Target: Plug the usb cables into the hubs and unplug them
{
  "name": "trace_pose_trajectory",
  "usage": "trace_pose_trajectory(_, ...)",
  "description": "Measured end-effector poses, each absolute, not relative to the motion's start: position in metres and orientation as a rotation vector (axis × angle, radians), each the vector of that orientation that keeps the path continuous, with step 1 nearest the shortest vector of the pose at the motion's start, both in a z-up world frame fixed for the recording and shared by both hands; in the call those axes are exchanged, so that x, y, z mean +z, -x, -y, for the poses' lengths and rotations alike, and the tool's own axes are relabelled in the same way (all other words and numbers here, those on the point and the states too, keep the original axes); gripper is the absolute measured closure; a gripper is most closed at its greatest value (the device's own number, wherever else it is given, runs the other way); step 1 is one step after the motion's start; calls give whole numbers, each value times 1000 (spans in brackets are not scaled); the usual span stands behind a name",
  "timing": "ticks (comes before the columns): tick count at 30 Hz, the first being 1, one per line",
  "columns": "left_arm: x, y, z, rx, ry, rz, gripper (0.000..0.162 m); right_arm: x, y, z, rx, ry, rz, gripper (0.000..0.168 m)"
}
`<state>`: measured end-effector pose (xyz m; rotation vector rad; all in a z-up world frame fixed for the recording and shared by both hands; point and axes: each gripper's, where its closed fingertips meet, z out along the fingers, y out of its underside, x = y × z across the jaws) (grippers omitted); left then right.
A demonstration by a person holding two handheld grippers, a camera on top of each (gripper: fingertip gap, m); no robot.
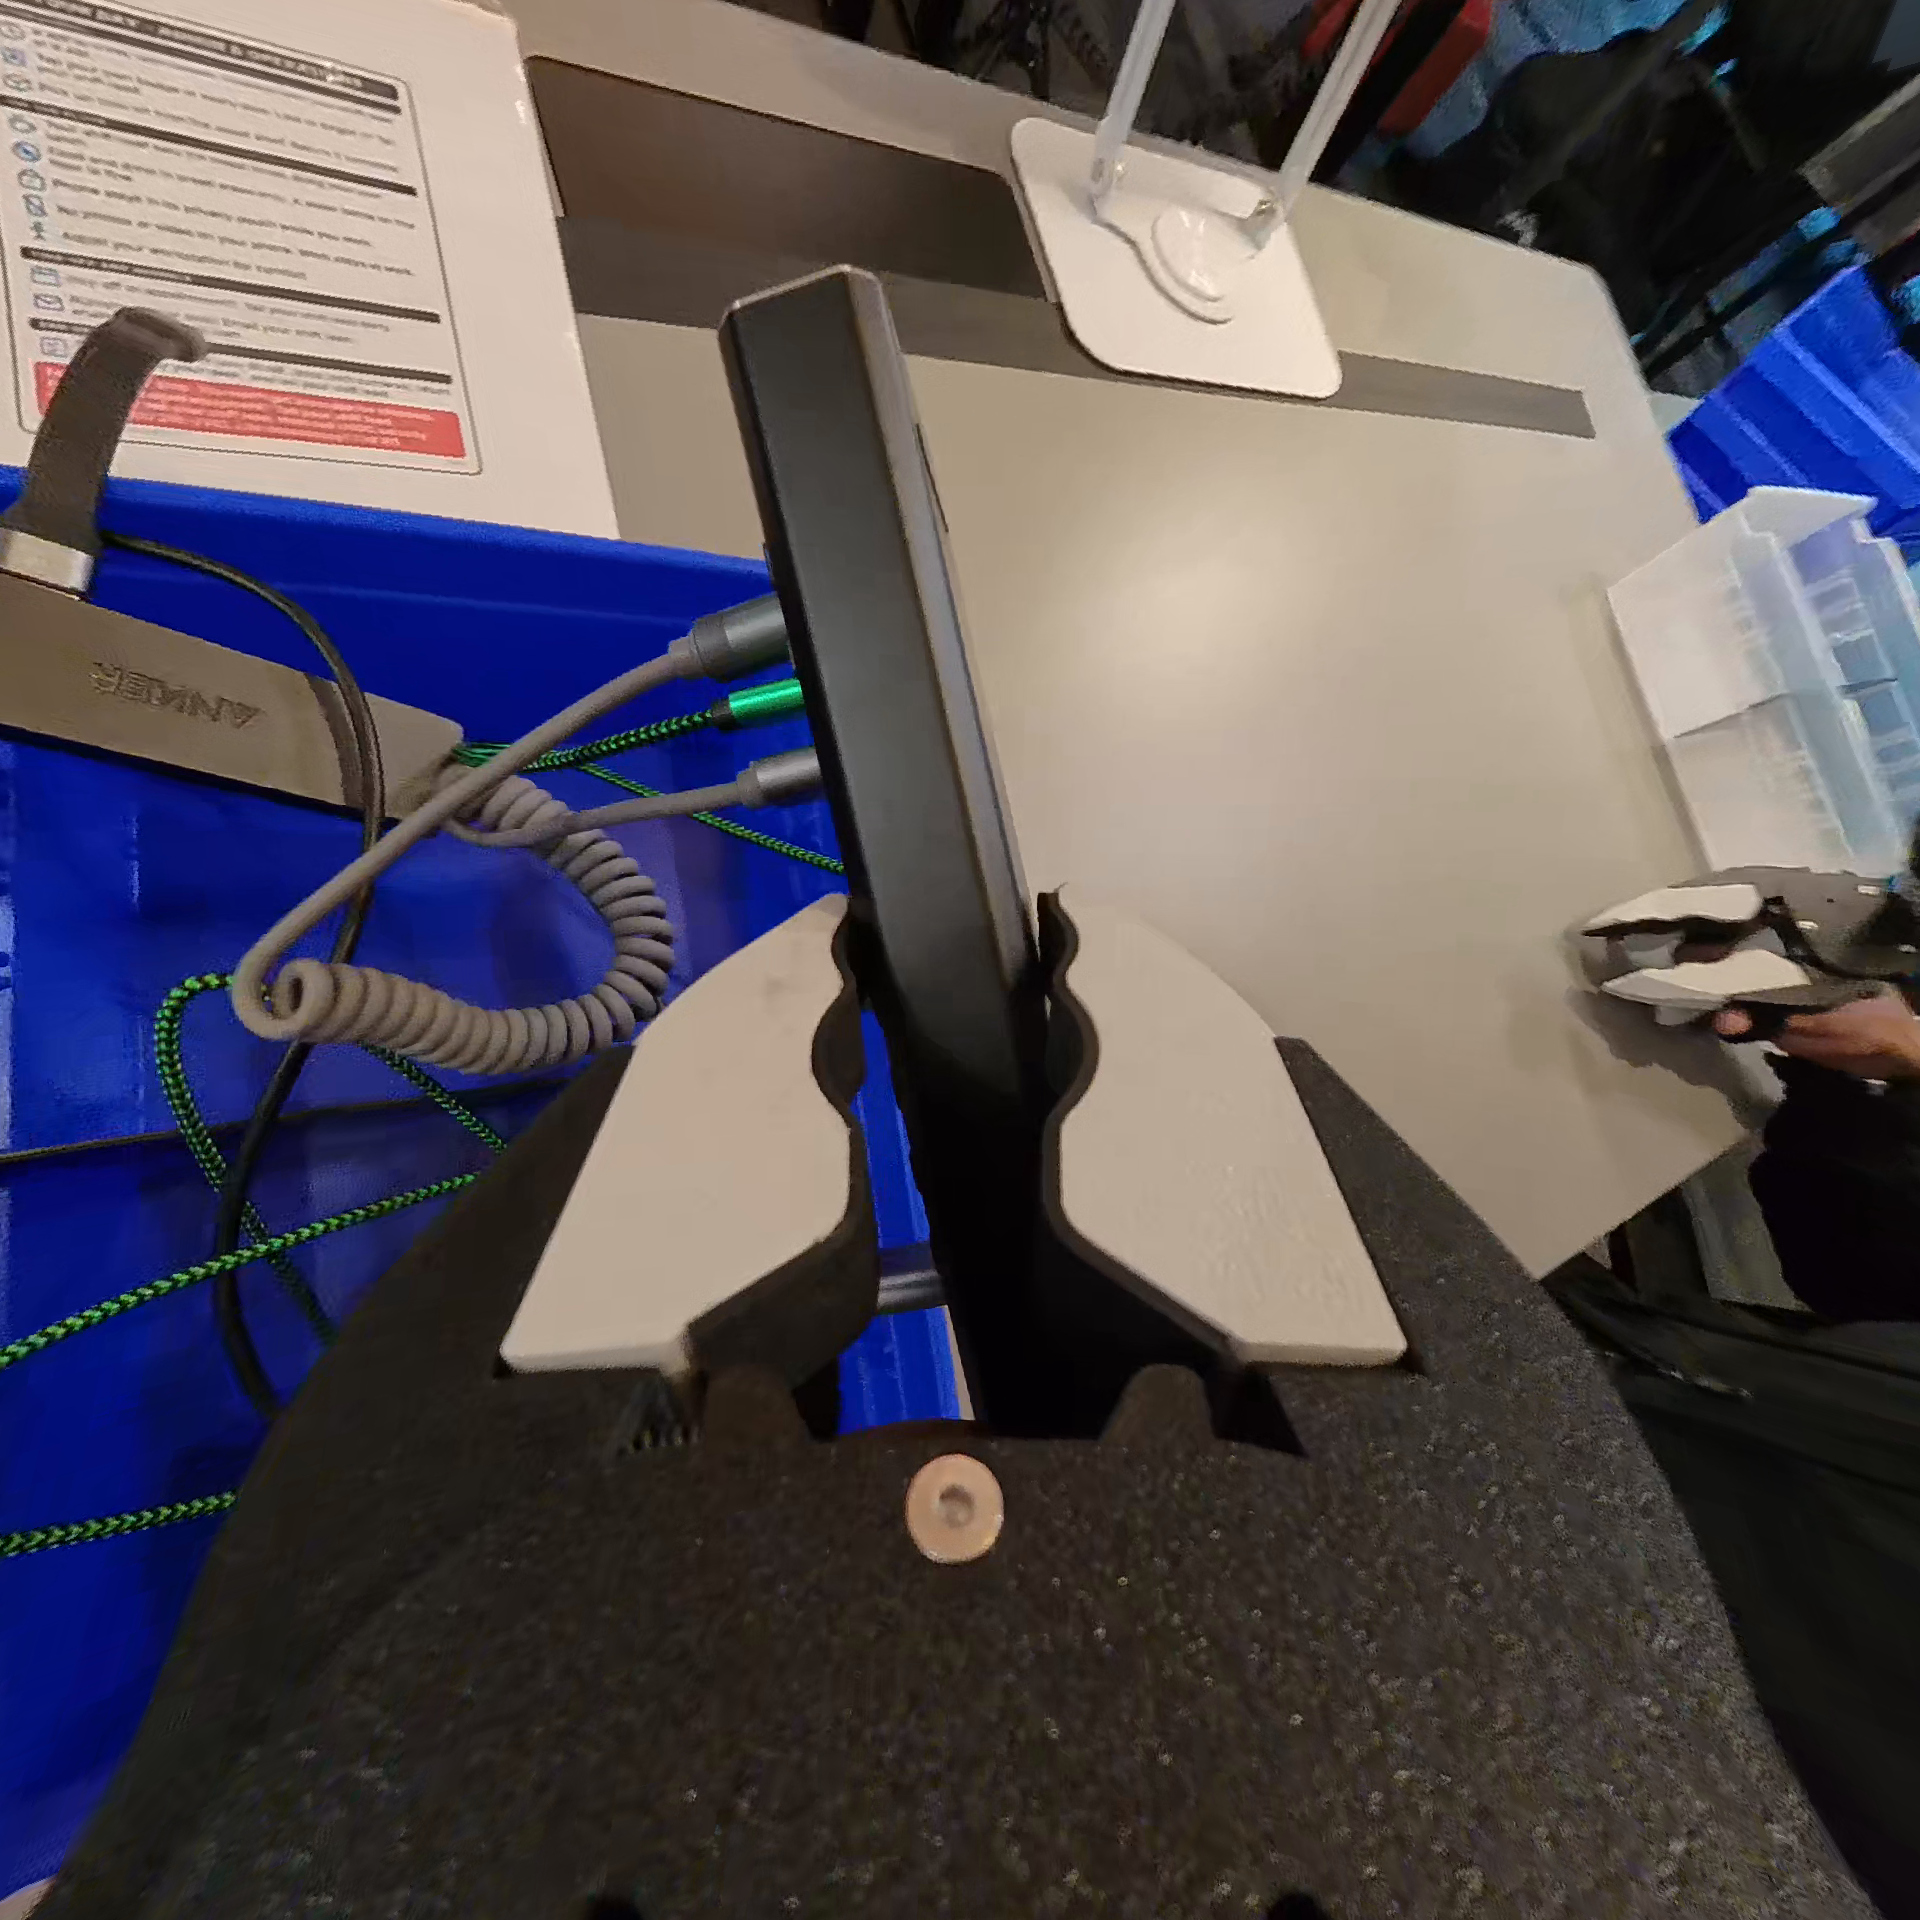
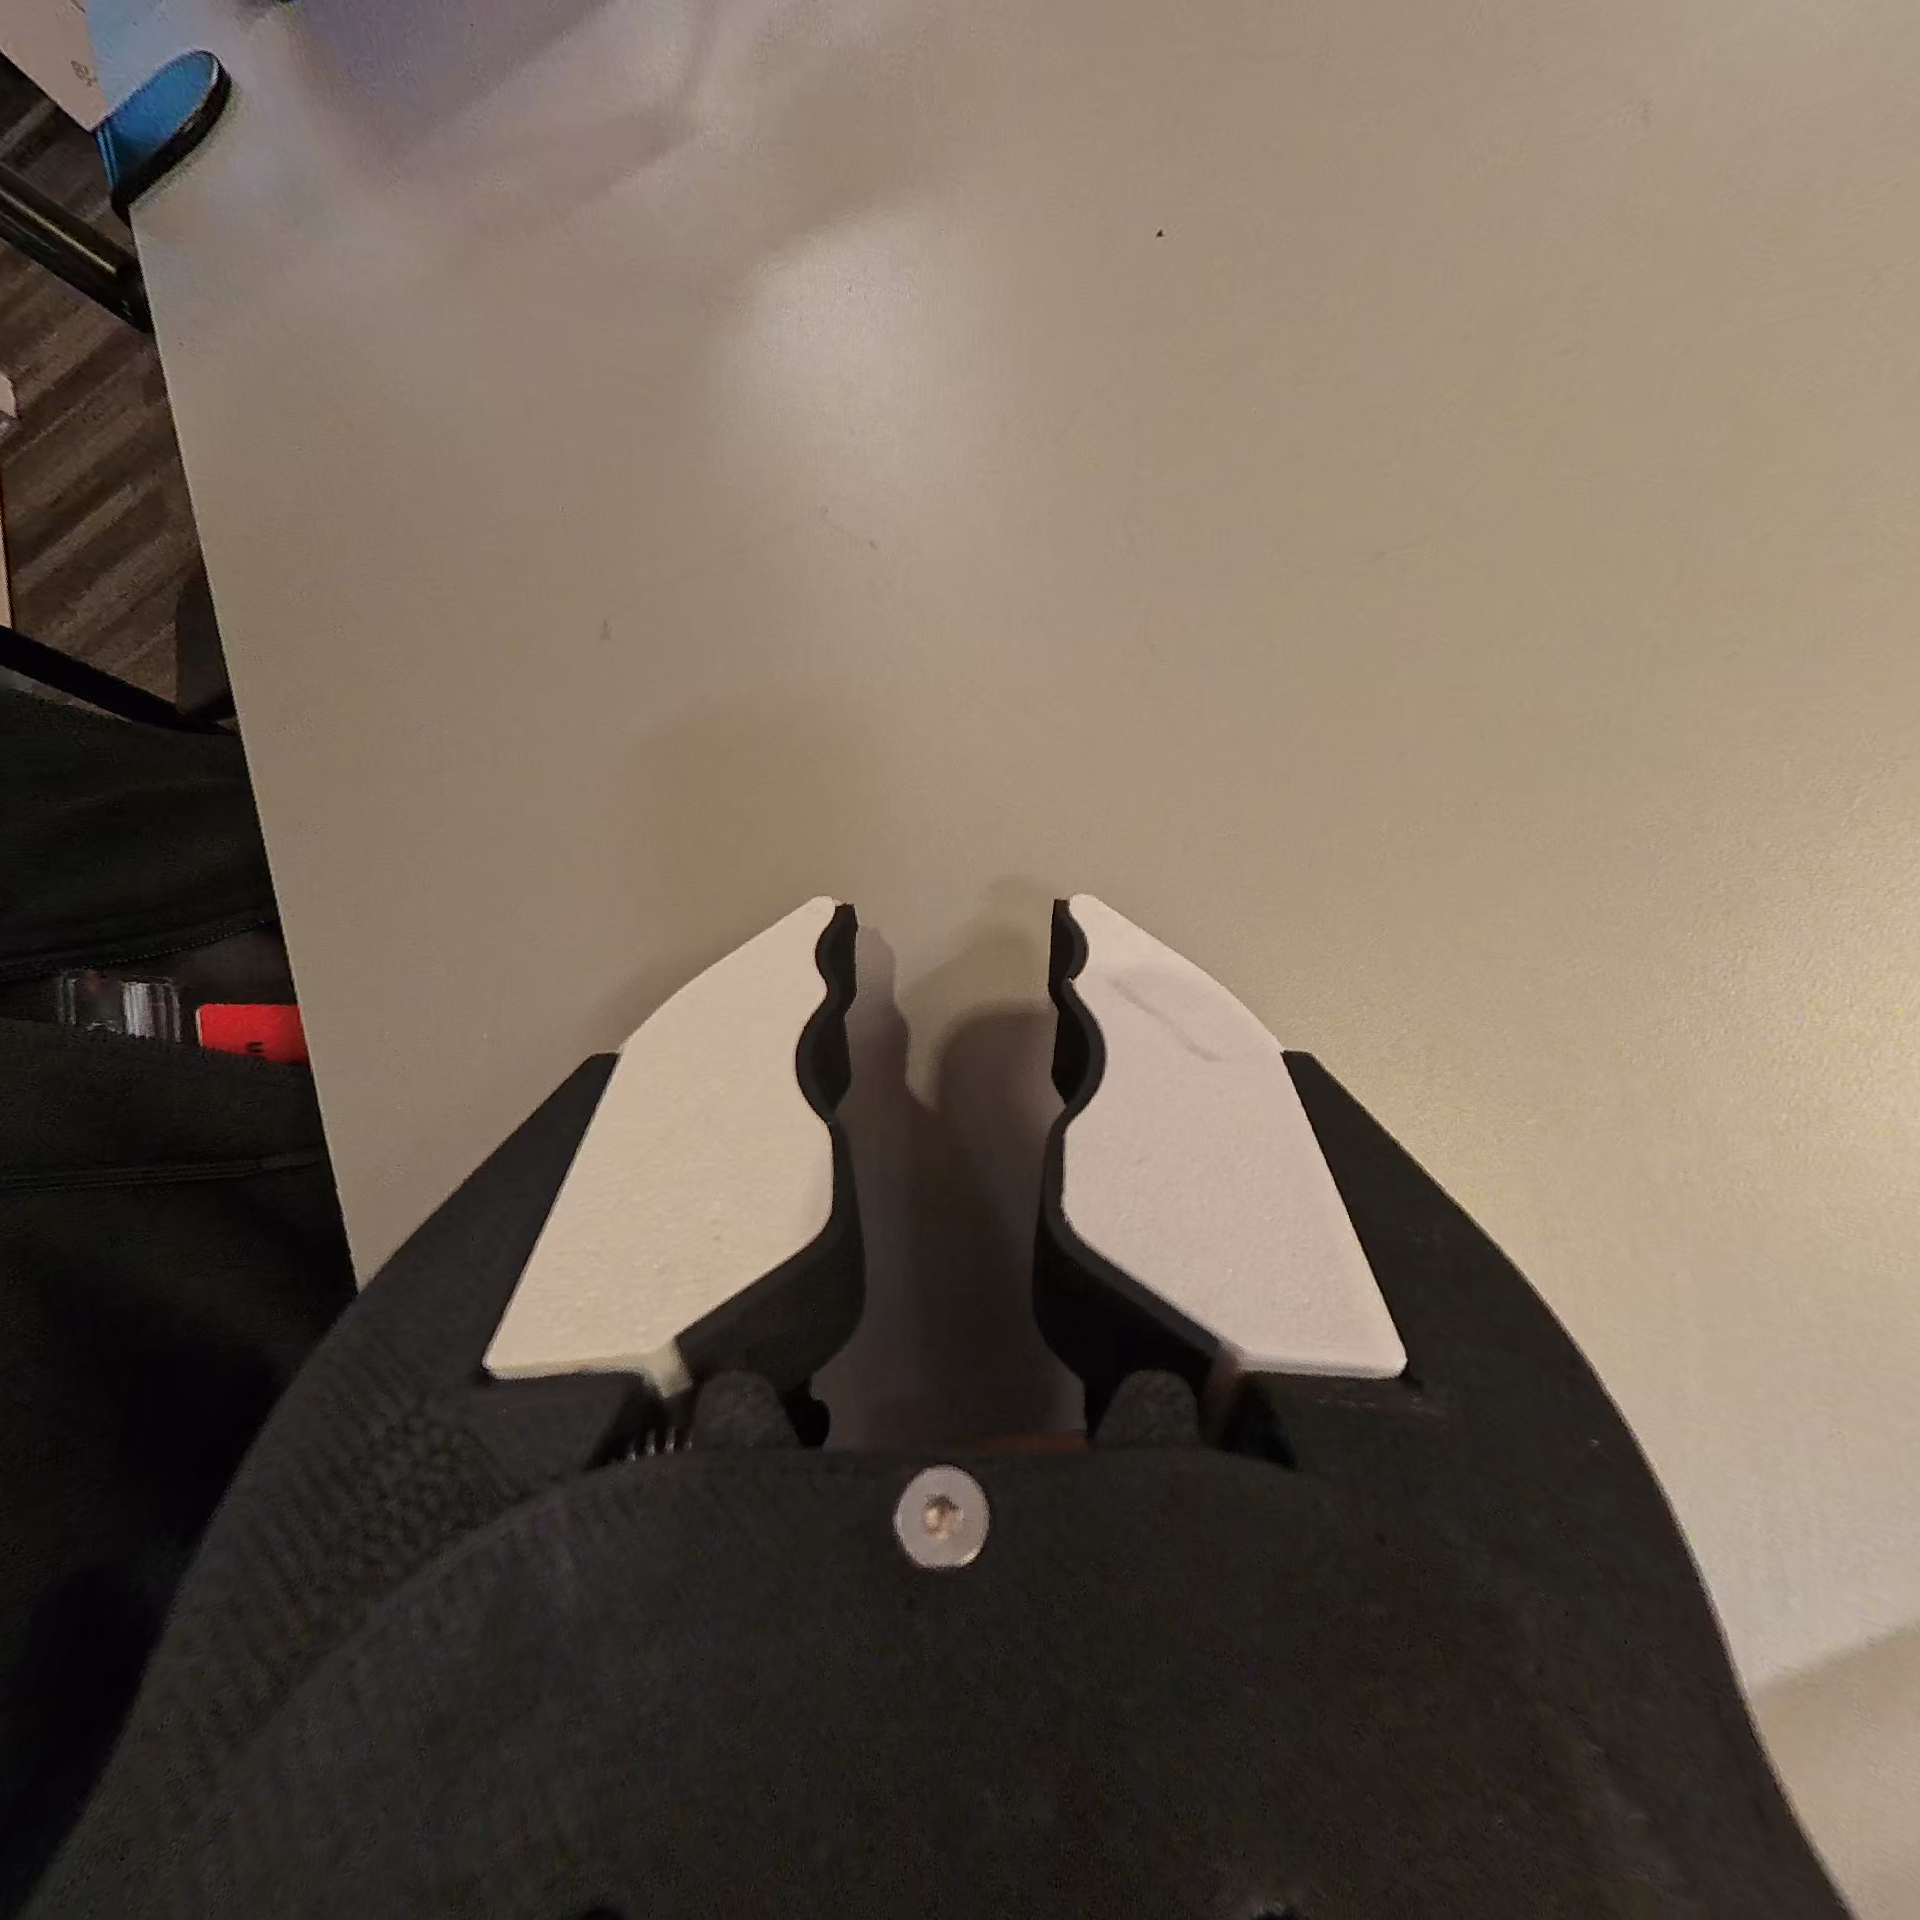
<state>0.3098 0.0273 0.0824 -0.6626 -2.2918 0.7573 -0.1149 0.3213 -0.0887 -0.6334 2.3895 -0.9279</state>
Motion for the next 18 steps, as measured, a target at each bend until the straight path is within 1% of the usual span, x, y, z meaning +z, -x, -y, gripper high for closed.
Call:
trace_pose_trajectory(5,45,-301,-13,799,713,2472,131,-89,115,-322,-931,630,-2388,133)
trace_pose_trajectory(8,26,-288,-9,804,790,2554,122,-89,115,-321,-929,634,-2391,133)
trace_pose_trajectory(10,21,-275,-9,772,812,2522,116,-89,115,-322,-928,633,-2388,133)
trace_pose_trajectory(14,48,-264,-9,728,716,2341,104,-88,115,-322,-932,629,-2384,133)
trace_pose_trajectory(18,91,-276,-1,781,645,2159,104,-88,115,-323,-935,624,-2379,133)
